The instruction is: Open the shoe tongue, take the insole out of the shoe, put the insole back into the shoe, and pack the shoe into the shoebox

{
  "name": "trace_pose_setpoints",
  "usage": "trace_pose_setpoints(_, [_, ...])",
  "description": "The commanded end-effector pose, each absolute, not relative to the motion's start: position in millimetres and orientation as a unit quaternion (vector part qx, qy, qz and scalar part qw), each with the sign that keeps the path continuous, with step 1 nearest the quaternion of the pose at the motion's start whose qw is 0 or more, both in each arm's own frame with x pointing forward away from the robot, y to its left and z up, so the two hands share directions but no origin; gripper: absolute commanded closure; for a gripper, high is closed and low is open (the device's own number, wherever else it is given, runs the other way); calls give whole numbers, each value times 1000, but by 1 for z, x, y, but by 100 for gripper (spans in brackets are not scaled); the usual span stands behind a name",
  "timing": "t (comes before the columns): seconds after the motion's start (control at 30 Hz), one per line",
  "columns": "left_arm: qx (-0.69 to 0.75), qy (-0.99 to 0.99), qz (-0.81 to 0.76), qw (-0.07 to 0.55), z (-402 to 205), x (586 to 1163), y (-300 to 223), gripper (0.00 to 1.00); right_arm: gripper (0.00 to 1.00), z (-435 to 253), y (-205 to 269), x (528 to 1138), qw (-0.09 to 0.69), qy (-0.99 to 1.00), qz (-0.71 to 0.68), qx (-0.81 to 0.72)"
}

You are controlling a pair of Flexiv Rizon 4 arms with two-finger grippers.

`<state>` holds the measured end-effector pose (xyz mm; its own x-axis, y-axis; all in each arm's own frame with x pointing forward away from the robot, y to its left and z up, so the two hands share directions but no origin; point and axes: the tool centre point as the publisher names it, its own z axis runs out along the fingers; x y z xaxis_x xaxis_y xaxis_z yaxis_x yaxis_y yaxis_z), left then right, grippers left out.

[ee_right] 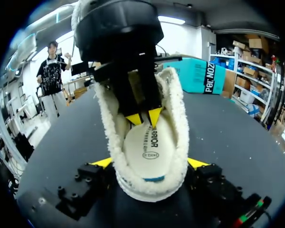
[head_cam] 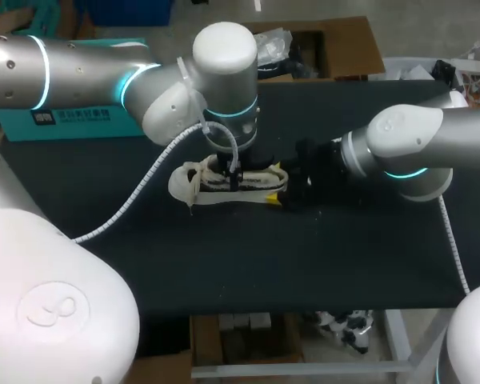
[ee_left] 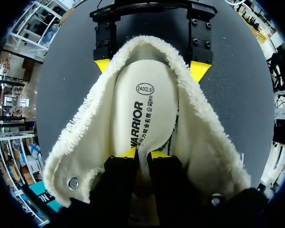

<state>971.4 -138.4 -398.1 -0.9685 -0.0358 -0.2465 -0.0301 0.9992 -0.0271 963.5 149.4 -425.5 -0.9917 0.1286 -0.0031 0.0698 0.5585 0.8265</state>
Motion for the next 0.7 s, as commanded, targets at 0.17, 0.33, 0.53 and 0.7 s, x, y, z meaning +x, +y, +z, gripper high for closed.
trace_pose_setpoints(0.17, [6, 992, -45, 115, -434, 1007, -134, 100, 100, -434, 150, 964, 30, 881, 469, 54])
trace_pose_setpoints(0.33, [32, 992, -84, 89, -396, 1003, -131, 100, 100, -434, 150, 964, 30, 881, 469, 54])
trace_pose_setpoints(0.53, [62, 986, -142, 62, -352, 991, -127, 100, 100, -434, 150, 964, 30, 881, 469, 54])
trace_pose_setpoints(0.7, [86, 980, -174, 47, -327, 978, -126, 100, 100, -434, 150, 964, 30, 881, 469, 54])
